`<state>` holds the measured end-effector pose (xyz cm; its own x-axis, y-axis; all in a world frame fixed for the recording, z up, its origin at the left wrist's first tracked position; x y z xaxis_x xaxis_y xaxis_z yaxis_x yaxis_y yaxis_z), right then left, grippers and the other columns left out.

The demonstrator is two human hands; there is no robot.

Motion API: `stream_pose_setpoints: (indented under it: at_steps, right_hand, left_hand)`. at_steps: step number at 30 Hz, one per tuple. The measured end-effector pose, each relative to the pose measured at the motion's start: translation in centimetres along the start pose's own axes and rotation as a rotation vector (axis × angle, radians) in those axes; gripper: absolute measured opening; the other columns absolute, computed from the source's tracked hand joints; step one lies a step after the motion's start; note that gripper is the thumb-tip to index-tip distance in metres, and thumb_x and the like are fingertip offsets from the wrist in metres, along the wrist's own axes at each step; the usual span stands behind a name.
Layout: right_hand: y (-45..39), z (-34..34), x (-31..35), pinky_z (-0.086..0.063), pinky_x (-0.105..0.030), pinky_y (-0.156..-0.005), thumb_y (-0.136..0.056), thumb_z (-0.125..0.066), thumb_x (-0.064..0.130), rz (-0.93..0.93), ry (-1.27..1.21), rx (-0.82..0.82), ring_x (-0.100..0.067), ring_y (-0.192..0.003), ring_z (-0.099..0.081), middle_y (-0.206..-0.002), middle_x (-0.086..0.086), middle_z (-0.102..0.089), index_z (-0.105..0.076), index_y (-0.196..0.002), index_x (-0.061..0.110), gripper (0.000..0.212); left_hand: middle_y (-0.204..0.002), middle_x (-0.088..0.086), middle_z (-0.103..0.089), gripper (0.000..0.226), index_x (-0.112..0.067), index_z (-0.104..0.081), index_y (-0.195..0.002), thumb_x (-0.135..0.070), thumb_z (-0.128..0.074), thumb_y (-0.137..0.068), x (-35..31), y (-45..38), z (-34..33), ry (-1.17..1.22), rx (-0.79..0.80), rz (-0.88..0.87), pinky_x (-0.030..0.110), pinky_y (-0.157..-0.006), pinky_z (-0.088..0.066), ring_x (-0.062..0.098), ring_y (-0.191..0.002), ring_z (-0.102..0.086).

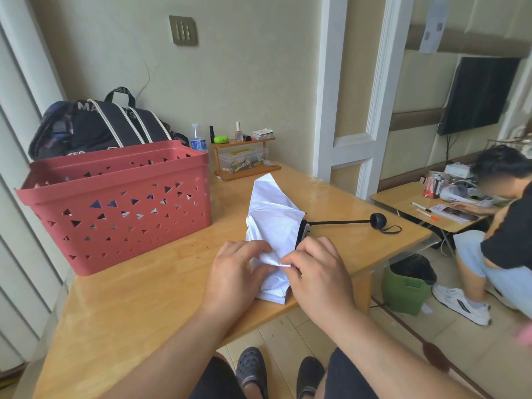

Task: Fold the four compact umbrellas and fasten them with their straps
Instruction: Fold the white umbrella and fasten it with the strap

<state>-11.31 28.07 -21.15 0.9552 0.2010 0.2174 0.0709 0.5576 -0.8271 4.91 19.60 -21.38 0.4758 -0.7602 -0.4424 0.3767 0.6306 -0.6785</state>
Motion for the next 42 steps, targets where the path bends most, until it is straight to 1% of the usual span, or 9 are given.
stream_pose_setpoints:
  at_steps: [6,16,19,23,26,29,32,37,42]
  right_hand:
    - [1.1,-0.4,0.3,-0.051,-0.042,-0.072,-0.077,-0.072,0.004,0.142,-0.025,0.066,-0.027,-0.094,-0.056,-0.099,0.004,-0.061,-0.068,-0.074,0.014,0.011]
    - [2.3,-1.5,-1.4,-0.056,-0.037,-0.076,-0.097,-0.053,0.037,0.099,-0.176,0.405,-0.017,-0.102,-0.062,-0.095,0.005,-0.066,-0.077,-0.09,0.019,0.03]
    - [2.3,-1.3,-1.2,-0.054,-0.035,-0.074,-0.097,-0.05,0.038,0.102,-0.185,0.431,-0.015,-0.094,-0.059,-0.095,0.009,-0.063,-0.077,-0.095,0.023,0.031]
    - [2.3,-1.2,-0.8,-0.052,-0.036,-0.071,-0.098,-0.051,0.032,0.151,-0.154,0.41,-0.017,-0.091,-0.055,-0.089,0.009,-0.057,-0.074,-0.091,0.023,0.026]
    - [2.3,-1.1,-0.8,-0.05,-0.036,-0.069,-0.1,-0.051,0.031,0.158,-0.156,0.422,-0.016,-0.091,-0.052,-0.087,0.009,-0.054,-0.074,-0.091,0.022,0.026]
    - [2.1,-0.9,-0.8,-0.05,-0.034,-0.073,-0.101,-0.051,0.035,0.165,-0.162,0.467,-0.013,-0.092,-0.052,-0.088,0.01,-0.055,-0.076,-0.095,0.023,0.028]
    - [1.3,-0.1,-1.8,-0.05,-0.026,-0.084,-0.102,-0.052,0.04,0.027,-0.272,0.605,-0.001,-0.097,-0.056,-0.097,0.019,-0.062,-0.078,-0.106,0.028,0.029]
    - [-3.1,0.4,-8.7,-0.055,-0.035,-0.083,-0.098,-0.063,0.03,-0.25,0.02,0.354,-0.01,-0.095,-0.061,-0.1,0.018,-0.067,-0.075,-0.109,0.033,0.017]
    - [-7.1,-1.9,-11.5,-0.055,-0.036,-0.079,-0.097,-0.064,0.041,-0.26,0.121,0.622,-0.01,-0.091,-0.061,-0.098,0.019,-0.067,-0.072,-0.109,0.038,0.015]
  left_hand:
    - [-0.094,-0.013,-0.056,0.041,-0.031,-0.077,-0.093,-0.003,-0.078,-0.063,0.5,0.2,-0.1,-0.104,-0.016,-0.008,0.03,-0.072,-0.045,0.016,-0.087,-0.05]
    - [-0.08,-0.019,-0.069,0.013,-0.037,-0.075,-0.091,-0.027,-0.072,-0.083,1.4,-0.7,2.1,-0.453,0.308,-0.586,0.036,-0.091,-0.045,0.017,-0.097,-0.06]
    - [-0.08,-0.021,-0.071,0.034,-0.039,-0.077,-0.094,-0.03,-0.052,-0.072,0.8,-2.0,3.1,-0.364,0.523,-0.447,0.038,-0.095,-0.044,0.012,-0.097,-0.059]
    - [-0.119,-0.012,-0.073,0.048,-0.029,-0.076,-0.116,-0.026,-0.045,-0.079,-0.4,-5.8,1.4,-0.185,0.452,-0.214,0.038,-0.099,-0.049,0.019,-0.11,-0.063]
    - [-0.152,0.005,-0.053,0.062,-0.015,-0.052,-0.15,-0.033,-0.036,-0.093,-0.8,-7.9,-1.8,-0.34,0.559,-0.142,0.041,-0.109,-0.042,0.032,-0.137,-0.049]
    - [-0.172,0.008,-0.017,0.064,-0.012,-0.018,-0.165,-0.045,-0.024,-0.11,-0.7,-7.9,-4.8,-0.528,0.72,-0.167,0.045,-0.125,-0.015,0.032,-0.157,-0.015]
    - [-0.174,0.001,0.015,0.068,-0.018,0.007,-0.166,-0.051,-0.013,-0.111,0.1,-6.4,-6.4,-0.578,0.843,-0.12,0.047,-0.128,0.008,0.025,-0.159,0.016]
    - [-0.17,-0.006,0.025,0.067,-0.024,0.012,-0.165,-0.054,-0.009,-0.11,1.1,-5.8,-6.7,-0.477,0.834,-0.087,0.043,-0.127,0.017,0.018,-0.155,0.029]
    - [-0.17,-0.008,0.026,0.066,-0.026,0.013,-0.165,-0.054,-0.009,-0.109,1.1,-5.8,-6.6,-0.451,0.813,-0.093,0.041,-0.126,0.019,0.015,-0.153,0.032]
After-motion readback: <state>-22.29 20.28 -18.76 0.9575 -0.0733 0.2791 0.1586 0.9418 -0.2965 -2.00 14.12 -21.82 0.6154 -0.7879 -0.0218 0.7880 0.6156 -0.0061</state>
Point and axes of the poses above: each hand's wrist, its own y-axis away from the middle knuckle, its own z-axis out of the back of the hand, x = y × z, the point moved 2 cm from there along -y, towards the middle knuckle
